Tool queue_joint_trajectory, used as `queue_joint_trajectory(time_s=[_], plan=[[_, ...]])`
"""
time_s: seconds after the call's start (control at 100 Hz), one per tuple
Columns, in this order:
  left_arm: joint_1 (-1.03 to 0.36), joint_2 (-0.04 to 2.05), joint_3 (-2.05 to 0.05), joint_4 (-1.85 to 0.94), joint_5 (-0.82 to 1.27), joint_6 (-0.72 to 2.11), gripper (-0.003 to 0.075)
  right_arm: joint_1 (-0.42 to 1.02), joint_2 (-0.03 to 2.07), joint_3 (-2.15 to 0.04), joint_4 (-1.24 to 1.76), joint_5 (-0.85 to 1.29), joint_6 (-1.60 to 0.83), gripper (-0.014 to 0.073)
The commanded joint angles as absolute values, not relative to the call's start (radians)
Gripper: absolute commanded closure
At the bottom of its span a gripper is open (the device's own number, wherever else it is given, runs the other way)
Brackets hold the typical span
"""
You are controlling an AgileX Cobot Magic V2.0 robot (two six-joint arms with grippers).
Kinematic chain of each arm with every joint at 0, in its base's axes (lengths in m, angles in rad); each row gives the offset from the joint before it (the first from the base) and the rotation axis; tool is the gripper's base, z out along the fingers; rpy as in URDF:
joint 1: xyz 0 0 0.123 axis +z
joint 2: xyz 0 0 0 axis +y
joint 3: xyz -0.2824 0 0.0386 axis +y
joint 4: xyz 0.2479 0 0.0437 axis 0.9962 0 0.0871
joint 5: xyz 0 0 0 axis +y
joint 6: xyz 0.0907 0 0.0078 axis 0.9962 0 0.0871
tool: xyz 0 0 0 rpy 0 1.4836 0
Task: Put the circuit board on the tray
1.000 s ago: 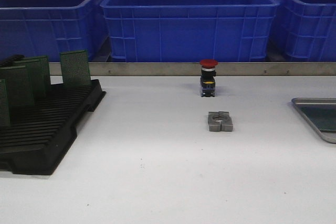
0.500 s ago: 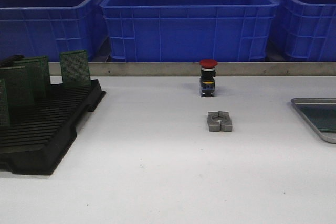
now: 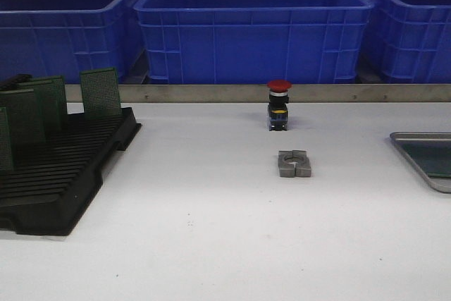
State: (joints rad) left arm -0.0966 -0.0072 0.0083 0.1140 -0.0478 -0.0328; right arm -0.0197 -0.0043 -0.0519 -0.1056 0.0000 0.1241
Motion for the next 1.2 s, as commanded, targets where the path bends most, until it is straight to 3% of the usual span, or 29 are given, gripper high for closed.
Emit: queue_joint_trajectory(time_s=[0.0, 0.19, 1.19], plan=[[-0.095, -0.040, 0.006, 0.110, -0.130, -0.043, 0.0738, -0.019, -0.027, -0.049, -0.113, -0.106, 0.126, 0.0662], [-0.095, -0.040, 0.006, 0.110, -0.130, -0.043, 0.0738, -0.019, -0.028, 0.015, -0.111, -0.207, 0.126, 0.0662], [-0.095, -0.040, 0.006, 0.110, -0.130, -0.043, 0.0738, -0.019, -0.029, 0.013, -0.111, -0.196, 0.126, 0.0662]])
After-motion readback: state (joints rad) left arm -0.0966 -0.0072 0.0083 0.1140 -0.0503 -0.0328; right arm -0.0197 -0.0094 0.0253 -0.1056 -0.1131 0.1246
